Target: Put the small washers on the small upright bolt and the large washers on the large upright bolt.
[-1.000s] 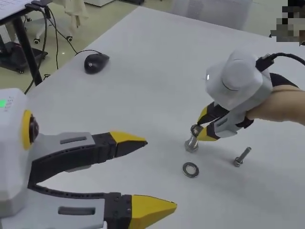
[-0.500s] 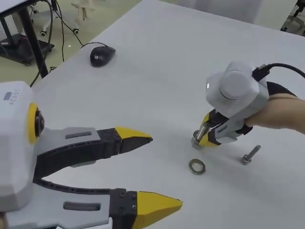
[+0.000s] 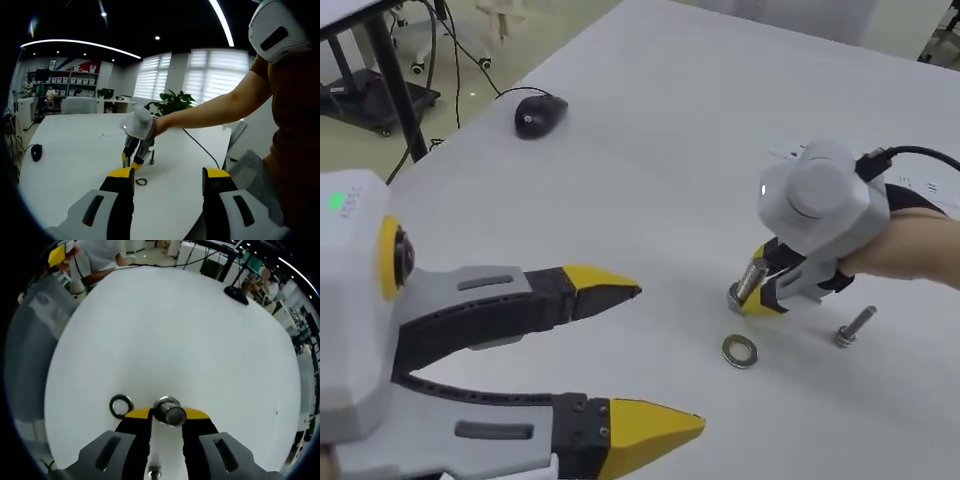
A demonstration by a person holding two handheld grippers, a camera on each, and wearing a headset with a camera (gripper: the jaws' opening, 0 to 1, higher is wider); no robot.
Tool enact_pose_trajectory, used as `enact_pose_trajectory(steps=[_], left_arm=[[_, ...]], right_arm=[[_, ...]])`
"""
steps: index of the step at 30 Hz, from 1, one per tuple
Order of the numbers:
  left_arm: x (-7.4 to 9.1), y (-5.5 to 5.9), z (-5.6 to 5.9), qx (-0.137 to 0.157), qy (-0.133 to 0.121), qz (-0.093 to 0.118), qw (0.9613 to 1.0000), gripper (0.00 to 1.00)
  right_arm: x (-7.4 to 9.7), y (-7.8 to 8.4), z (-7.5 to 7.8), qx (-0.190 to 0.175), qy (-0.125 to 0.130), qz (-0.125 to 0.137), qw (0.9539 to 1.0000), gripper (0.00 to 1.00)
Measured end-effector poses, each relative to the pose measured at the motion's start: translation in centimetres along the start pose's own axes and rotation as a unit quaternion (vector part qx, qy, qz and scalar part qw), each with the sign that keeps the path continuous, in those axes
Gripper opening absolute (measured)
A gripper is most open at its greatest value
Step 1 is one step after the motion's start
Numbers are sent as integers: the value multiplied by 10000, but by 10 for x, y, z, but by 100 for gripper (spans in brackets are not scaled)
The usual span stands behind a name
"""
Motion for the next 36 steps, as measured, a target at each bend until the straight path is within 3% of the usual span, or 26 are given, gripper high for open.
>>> enact_pose_trajectory(steps=[17,25,36], left_arm=[[2,-8,10,-161,53,58,9998,54],[6,-10,16,-226,47,103,9997,54],[14,-12,18,-267,-47,148,9995,54]], right_arm=[[27,1,-28,-88,164,48,9998,23],[20,-1,-42,-202,-88,142,9997,25],[5,2,-54,-209,-253,34,9995,28]])
Point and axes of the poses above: the centre of the closed fingertips' face, and the gripper's own axes: x roughly backward along the fingers, z roughly to its right, y roughly out of its underside, the point moved 9 cm from there along x, roughly backward along the fingers, and after that the axes turned 12 degrees about z, right-handed, at the moved point
